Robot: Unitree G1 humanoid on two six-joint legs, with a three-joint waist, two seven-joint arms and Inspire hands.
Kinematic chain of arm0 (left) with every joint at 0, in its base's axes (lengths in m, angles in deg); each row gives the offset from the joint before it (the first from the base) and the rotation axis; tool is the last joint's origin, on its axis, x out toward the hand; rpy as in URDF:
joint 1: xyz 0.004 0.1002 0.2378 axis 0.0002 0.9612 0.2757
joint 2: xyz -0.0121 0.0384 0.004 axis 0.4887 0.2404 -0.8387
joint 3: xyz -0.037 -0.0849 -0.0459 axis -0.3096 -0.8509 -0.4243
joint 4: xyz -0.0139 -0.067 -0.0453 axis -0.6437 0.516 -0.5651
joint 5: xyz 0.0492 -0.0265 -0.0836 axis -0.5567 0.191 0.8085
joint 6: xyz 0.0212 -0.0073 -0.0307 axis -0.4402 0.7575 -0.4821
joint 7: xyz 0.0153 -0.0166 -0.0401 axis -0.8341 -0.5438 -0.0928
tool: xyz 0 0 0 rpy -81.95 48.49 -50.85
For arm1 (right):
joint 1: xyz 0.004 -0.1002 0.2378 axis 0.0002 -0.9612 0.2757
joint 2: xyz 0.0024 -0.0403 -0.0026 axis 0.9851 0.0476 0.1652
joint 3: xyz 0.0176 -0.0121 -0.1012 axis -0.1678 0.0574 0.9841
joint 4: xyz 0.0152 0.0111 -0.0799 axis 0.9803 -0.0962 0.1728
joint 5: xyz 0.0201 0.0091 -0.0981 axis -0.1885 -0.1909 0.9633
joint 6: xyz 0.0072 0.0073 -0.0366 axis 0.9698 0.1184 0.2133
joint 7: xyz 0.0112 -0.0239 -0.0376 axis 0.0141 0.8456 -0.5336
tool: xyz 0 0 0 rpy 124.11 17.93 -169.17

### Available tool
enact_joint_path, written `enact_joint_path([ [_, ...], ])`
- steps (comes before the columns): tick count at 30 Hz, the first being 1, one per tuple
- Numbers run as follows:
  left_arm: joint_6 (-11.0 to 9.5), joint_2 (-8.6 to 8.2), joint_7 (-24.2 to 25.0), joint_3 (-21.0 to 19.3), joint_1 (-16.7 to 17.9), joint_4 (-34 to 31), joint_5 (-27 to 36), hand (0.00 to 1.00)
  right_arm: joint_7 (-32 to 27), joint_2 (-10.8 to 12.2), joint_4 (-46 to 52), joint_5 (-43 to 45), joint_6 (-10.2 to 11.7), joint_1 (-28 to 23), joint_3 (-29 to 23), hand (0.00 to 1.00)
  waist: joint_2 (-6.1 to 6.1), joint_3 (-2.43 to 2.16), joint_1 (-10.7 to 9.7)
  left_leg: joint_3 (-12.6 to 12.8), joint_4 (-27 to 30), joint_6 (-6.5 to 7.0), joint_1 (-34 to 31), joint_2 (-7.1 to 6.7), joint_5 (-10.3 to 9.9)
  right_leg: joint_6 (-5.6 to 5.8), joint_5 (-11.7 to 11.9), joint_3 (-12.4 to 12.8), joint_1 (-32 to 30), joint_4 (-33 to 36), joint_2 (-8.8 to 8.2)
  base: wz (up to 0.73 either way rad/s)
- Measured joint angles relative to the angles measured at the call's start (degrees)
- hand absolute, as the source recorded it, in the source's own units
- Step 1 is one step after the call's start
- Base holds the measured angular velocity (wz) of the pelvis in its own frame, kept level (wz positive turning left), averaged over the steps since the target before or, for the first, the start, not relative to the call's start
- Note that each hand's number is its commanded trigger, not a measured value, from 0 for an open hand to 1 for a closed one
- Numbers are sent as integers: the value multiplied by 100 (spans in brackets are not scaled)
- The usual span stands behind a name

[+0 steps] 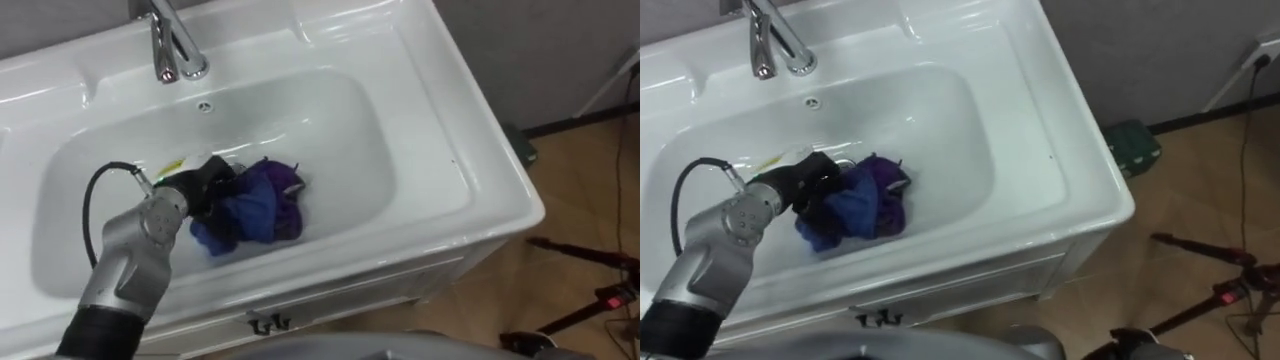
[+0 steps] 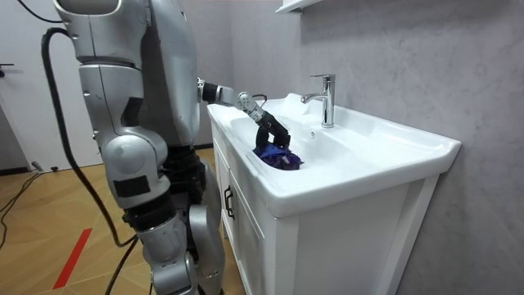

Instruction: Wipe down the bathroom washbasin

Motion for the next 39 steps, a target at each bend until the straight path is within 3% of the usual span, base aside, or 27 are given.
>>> enact_joint_path([
  [4,-145,-73,147,0,-11,-43,621,100,43,0,-12,-10,0,-27,1,0,72,45,-45,-7,1,40,6,-5,-26,11,-2,13,3,1,0,0],
  [7,-236,-95,261,4,-10,-108,740,100,78,0,-10,-17,-12,-37,1,0,105,64,-34,-2,-10,42,-5,-51,-26,23,-9,15,-34,22,-10,0],
  [23,-304,-140,308,545,-96,-318,738,100,15,24,9,-178,-28,56,263,0,122,54,-79,6,-30,112,18,-122,-67,155,-28,35,-61,123,-133,0],
  [30,-305,-199,226,561,-103,-315,739,100,-218,36,28,-188,-27,60,396,0,103,58,-131,469,4,245,-22,-100,-147,245,-47,173,-212,159,-170,-9],
  [39,-306,-278,45,551,-115,-239,927,100,-448,170,103,-311,-70,-51,384,0,-52,57,-201,633,3,353,-8,-194,-179,373,-105,439,-343,475,-277,-12],
])
